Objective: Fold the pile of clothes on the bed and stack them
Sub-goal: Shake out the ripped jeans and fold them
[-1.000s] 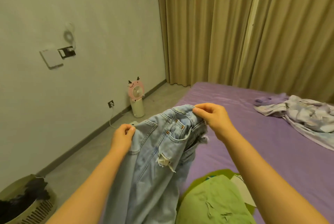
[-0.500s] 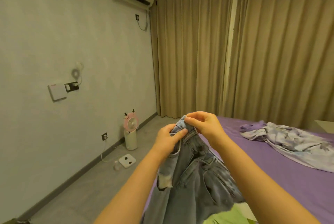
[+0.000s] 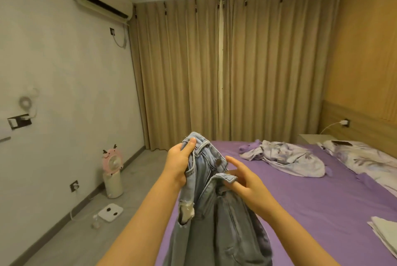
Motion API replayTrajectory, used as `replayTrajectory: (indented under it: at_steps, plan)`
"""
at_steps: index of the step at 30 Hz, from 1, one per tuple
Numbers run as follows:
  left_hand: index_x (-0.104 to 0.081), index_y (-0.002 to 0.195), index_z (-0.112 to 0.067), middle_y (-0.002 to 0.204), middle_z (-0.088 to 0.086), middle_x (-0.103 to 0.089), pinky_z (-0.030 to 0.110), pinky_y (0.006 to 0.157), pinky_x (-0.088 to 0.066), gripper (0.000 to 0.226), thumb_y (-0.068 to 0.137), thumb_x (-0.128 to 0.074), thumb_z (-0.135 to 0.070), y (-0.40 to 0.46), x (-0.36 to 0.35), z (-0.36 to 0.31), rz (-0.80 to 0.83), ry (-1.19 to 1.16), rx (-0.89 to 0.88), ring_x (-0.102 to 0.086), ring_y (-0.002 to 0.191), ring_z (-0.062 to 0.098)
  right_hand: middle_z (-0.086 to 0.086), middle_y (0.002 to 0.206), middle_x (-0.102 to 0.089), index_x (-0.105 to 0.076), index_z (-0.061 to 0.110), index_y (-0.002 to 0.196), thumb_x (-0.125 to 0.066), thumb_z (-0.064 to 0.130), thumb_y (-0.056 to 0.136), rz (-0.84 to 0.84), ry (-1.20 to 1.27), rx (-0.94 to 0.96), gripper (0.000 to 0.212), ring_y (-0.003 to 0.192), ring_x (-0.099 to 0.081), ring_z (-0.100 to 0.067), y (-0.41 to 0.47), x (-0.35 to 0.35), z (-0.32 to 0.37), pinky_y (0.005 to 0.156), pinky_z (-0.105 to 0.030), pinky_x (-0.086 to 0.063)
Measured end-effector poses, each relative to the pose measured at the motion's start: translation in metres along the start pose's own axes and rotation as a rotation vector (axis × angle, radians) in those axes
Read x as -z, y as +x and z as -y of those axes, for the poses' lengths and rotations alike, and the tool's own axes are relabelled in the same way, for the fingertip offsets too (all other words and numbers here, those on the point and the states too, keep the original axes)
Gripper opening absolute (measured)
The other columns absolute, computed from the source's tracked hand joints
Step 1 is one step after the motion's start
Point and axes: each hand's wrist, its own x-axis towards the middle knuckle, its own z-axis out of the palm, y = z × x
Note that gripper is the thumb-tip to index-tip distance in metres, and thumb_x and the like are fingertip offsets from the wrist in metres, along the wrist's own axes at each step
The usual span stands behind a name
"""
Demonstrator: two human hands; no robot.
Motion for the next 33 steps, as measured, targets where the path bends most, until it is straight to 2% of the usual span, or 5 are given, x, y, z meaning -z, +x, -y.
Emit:
replayTrajectory:
  at_steps: [8, 13, 18, 24, 33]
  plan:
    - [-0.056, 0.106, -0.008, 0.102, 0.016, -0.066, 0.038, 0.074, -0.057, 0.014, 0.094, -0.058, -0.016, -0.035, -0.035, 0.002, 0.179, 0.089, -0.028, -0.067, 0.081, 0.023, 0.008, 0.085, -0.07, -0.068, 0.015, 0.095, -0.062, 0.015, 0.09, -0.103, -0.057, 0.117, 0.007, 0.077, -0.063, -0.001, -0.03, 0.051, 0.027, 0.068, -0.013, -0.046]
    - [-0.042, 0.136, -0.042, 0.135, -0.025, -0.046, 0.014, 0.098, -0.04, 0.046, 0.093, -0.055, -0.033, -0.043, -0.07, 0.0, 0.422, 0.456, -0.39, -0.045, 0.12, -0.012, 0.003, 0.087, -0.07, -0.066, 0.013, 0.096, -0.06, 0.027, 0.088, -0.135, 0.03, 0.167, 0.017, 0.084, -0.065, -0.007, -0.043, 0.089, 0.043, 0.073, -0.017, -0.049]
    - [-0.072, 0.106, -0.029, 0.11, -0.007, -0.07, 0.023, 0.092, -0.048, 0.038, 0.089, -0.052, -0.056, -0.055, -0.14, -0.006, 0.621, 0.407, -0.406, -0.062, 0.109, 0.009, 0.002, 0.091, -0.072, -0.069, 0.022, 0.096, -0.06, 0.03, 0.09, -0.167, -0.038, 0.149, 0.014, 0.088, -0.067, -0.012, -0.049, 0.151, 0.056, 0.075, -0.025, -0.052]
    - [-0.062, 0.096, -0.01, 0.083, -0.003, -0.064, 0.026, 0.072, -0.046, 0.031, 0.078, -0.073, -0.034, -0.054, -0.226, 0.027, 0.699, 0.453, -0.323, -0.057, 0.078, 0.008, 0.003, 0.095, -0.072, -0.069, 0.027, 0.098, -0.06, 0.033, 0.088, -0.185, -0.101, 0.145, 0.015, 0.092, -0.068, -0.014, -0.069, 0.224, 0.052, 0.079, -0.029, -0.055]
    - [-0.061, 0.09, -0.002, 0.085, 0.012, -0.056, 0.036, 0.072, -0.04, 0.036, 0.085, -0.068, -0.037, -0.066, -0.309, 0.088, 0.748, 0.282, -0.089, -0.05, 0.08, 0.023, 0.008, 0.096, -0.071, -0.071, 0.026, 0.099, -0.065, 0.034, 0.082, -0.285, -0.226, 0.152, 0.02, 0.093, -0.065, -0.006, -0.116, 0.309, 0.03, 0.079, -0.018, -0.051]
